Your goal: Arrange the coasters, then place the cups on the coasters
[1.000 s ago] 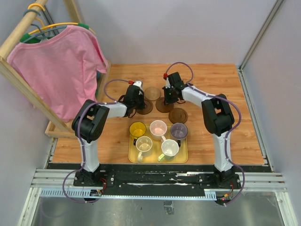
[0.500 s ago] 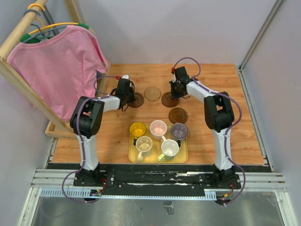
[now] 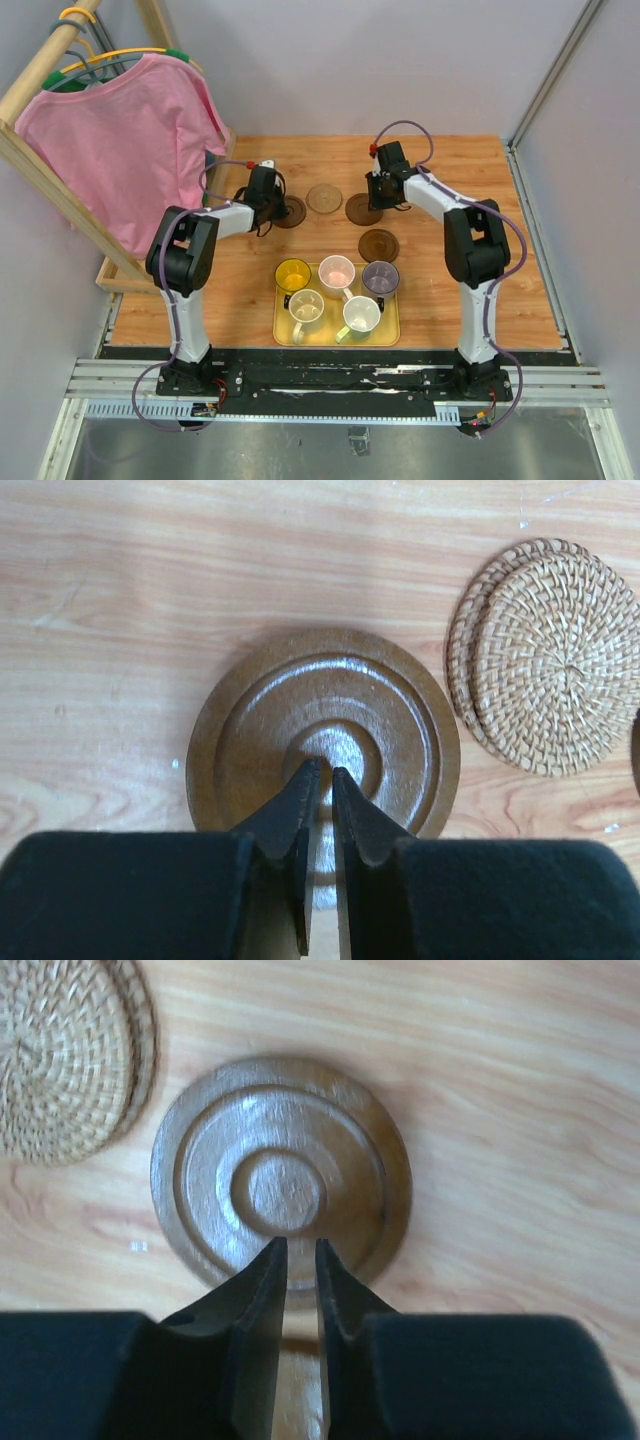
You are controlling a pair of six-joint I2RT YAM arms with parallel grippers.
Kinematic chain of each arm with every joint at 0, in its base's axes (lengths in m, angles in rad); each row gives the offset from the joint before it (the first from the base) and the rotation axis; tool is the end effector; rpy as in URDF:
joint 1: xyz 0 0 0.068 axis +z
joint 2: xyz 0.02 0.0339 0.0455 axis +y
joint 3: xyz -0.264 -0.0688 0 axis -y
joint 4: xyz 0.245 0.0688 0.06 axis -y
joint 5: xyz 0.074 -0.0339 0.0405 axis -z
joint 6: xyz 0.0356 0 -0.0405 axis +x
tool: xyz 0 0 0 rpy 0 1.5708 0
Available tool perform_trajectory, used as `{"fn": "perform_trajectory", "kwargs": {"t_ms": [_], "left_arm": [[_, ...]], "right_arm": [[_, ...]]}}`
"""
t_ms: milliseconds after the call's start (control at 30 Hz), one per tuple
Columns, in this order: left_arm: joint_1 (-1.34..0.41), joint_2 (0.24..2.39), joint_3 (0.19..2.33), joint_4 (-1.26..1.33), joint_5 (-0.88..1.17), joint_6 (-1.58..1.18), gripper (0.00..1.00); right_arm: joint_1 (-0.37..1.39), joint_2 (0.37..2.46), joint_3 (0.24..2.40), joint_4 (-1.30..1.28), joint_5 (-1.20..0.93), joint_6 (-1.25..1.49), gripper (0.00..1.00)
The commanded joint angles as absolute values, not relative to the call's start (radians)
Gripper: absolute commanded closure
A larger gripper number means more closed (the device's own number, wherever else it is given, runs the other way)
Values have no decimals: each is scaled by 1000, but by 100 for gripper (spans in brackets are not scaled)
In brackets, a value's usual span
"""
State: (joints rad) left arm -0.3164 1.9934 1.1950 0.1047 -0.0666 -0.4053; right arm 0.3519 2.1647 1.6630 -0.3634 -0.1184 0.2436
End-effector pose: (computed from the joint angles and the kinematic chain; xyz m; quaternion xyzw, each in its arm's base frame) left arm 0.4060 -0.1304 0.1506 -0.0543 0.9033 -0.1216 0.4077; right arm 0.4513 0.1702 0.1838 -0.0711 0.9343 0.1543 0.3135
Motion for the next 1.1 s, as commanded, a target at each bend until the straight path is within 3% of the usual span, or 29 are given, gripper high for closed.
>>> {"fn": "perform_trajectory", "kwargs": {"t_ms": [0, 100, 200, 267, 300, 433, 467, 767, 1067], "left_arm": [[-316, 1897, 1148, 104, -52, -393, 80], [-314, 1859, 1119, 121, -45, -391, 66], [-314, 1832, 1092, 127, -40, -393, 61], [-315, 1817, 1077, 127, -32, -399, 57], [-315, 1810, 1068, 128, -25, -403, 54], [-316, 1785, 1031, 137, -20, -416, 23], [-315, 1780, 1024, 138, -22, -419, 20], [-315, 1751, 976, 152, -25, -428, 17], [-316, 1755, 979, 156, -32, -420, 16]], "right_arm": [[347, 1972, 1555, -334, -63, 214, 79], [348, 1864, 1450, -328, -53, 226, 77], [351, 1790, 1342, -330, -48, 238, 76], [354, 1753, 1277, -335, -50, 253, 84], [356, 1740, 1246, -335, -55, 260, 95], [378, 1710, 1140, -314, -87, 275, 99], [388, 1708, 1125, -308, -93, 277, 99], [440, 1760, 1112, -285, -83, 300, 99], [404, 1854, 1146, -354, 76, 342, 99]]}}
